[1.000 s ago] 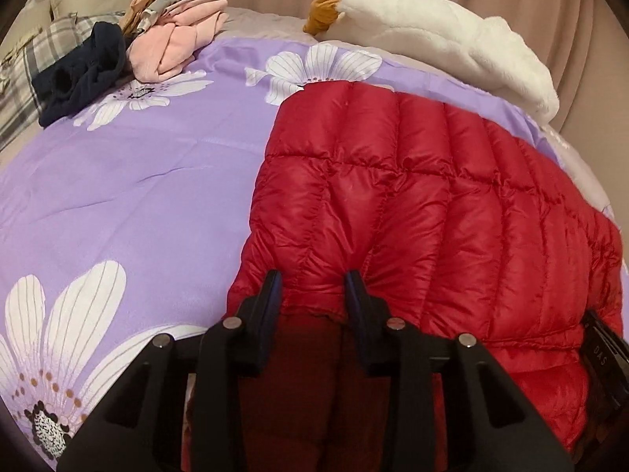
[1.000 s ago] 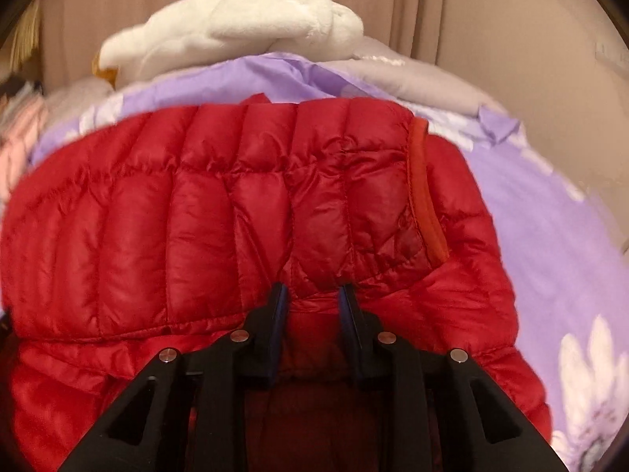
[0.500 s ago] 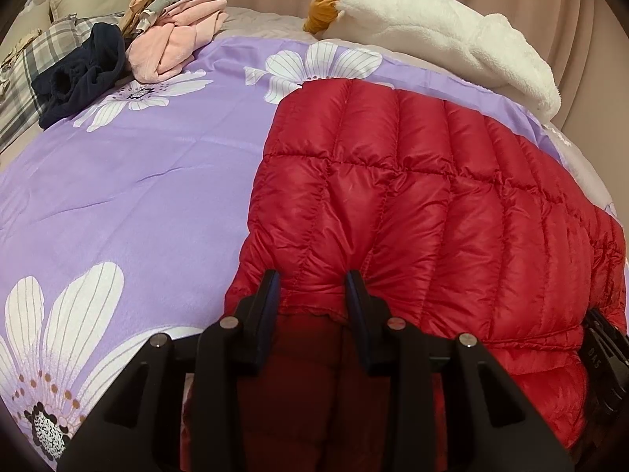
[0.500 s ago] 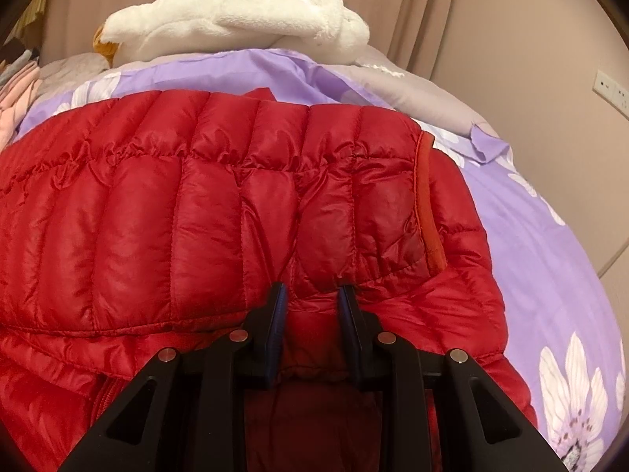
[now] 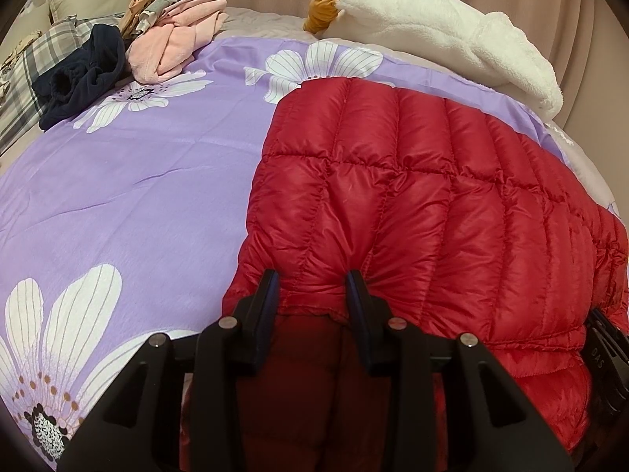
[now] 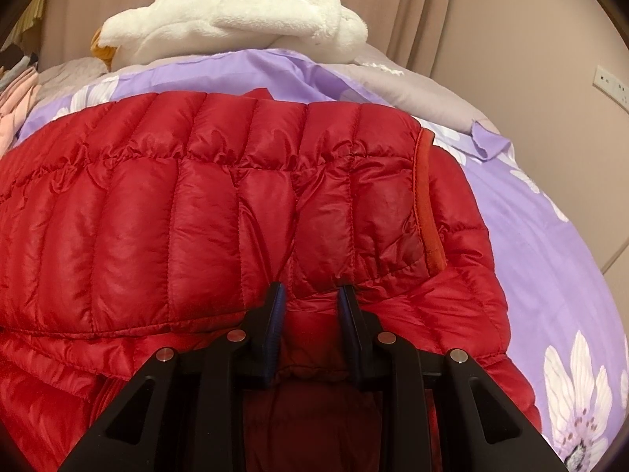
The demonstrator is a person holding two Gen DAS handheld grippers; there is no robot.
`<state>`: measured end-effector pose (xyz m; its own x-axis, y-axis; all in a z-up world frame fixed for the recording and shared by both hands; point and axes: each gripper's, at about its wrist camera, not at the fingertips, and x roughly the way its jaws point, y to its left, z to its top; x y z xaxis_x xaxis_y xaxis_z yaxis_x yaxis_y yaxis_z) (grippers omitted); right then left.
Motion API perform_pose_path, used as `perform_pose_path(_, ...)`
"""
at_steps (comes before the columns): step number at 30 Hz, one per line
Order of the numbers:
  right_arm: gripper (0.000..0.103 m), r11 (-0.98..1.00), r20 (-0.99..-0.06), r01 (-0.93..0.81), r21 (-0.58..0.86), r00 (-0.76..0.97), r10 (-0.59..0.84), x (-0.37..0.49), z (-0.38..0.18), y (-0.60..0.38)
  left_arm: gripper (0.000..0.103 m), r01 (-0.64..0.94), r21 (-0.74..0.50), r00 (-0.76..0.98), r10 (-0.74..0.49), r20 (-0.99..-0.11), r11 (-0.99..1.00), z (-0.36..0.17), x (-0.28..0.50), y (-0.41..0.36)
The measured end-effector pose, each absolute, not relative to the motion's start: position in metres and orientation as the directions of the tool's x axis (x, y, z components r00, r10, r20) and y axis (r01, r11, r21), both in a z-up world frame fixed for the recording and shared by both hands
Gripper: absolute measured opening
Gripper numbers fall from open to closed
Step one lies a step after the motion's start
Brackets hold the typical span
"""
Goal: Fold large clothes
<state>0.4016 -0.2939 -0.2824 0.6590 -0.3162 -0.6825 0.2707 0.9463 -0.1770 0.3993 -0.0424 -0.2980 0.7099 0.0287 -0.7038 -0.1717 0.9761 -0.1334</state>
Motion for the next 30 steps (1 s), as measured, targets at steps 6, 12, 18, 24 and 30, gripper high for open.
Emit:
perform_pose_path(6,0.028,0.948,-0.684,0.270,-0.170,0.660,-0.311,0.402,-0.283,-0.296,0.036,-0.173,-0.130,0.709,0.032,-0.704,0.976,-0.298,0.400,-0.043)
perform_pose_path(12,0.030,0.947,-0.684,0.270,-0.171,0.660,-0.312,0.400,-0.281,-0.298,0.038,-0.173,-0.130,0.707,0.031,-0.707,0.976,-0.295,0.398,-0.042)
perform_pose_path(18,0.087,0.968,-0.706,0.250,0.015,0.688,-0.167,0.345,-0.246,-0.325,0.070,-0.209,-0.237,0.655,-0.044,-0.755,0.949,-0.276,0.357,0.003)
perform_pose_path(24,0.092,0.942,-0.673,0.312,0.123,0.723,-0.152,0.233,-0.229,-0.372,0.082,-0.305,-0.452,0.636,-0.174,-0.752,0.838,-0.287,0.249,0.088)
perform_pose_path(30,0.092,0.799,-0.699,0.456,0.392,0.712,-0.063,0.130,-0.263,-0.414,0.082,-0.216,-0.661,0.662,-0.389,-0.640,0.719,-0.296,0.160,0.104)
